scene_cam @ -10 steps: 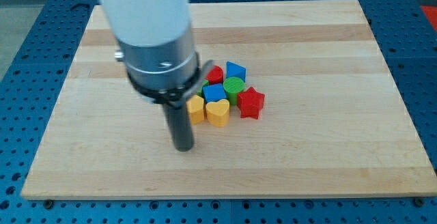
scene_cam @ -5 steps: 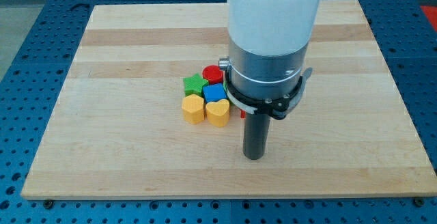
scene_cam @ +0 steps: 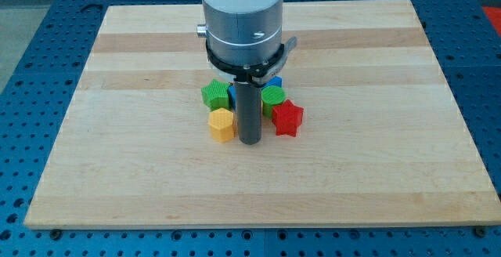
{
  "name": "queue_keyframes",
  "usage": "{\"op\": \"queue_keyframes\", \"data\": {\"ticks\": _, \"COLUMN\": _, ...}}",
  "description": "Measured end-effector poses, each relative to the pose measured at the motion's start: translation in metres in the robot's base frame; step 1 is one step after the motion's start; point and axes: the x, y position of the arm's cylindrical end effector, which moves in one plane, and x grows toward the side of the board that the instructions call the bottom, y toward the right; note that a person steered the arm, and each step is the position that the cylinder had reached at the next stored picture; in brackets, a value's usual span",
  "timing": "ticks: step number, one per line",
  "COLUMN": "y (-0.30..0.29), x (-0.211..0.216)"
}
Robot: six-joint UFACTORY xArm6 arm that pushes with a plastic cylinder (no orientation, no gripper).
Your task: Move the group of blocks up a bit
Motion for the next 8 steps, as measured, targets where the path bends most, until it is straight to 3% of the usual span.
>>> {"op": "queue_keyframes", "data": {"ticks": 4, "y": -0.023, "x": -0.032}}
{"op": "queue_keyframes", "data": {"ticks": 6, "y": 0.007, "x": 0.002}}
{"op": "queue_keyframes", "data": {"ticks": 8, "y": 0.013, "x": -0.020}}
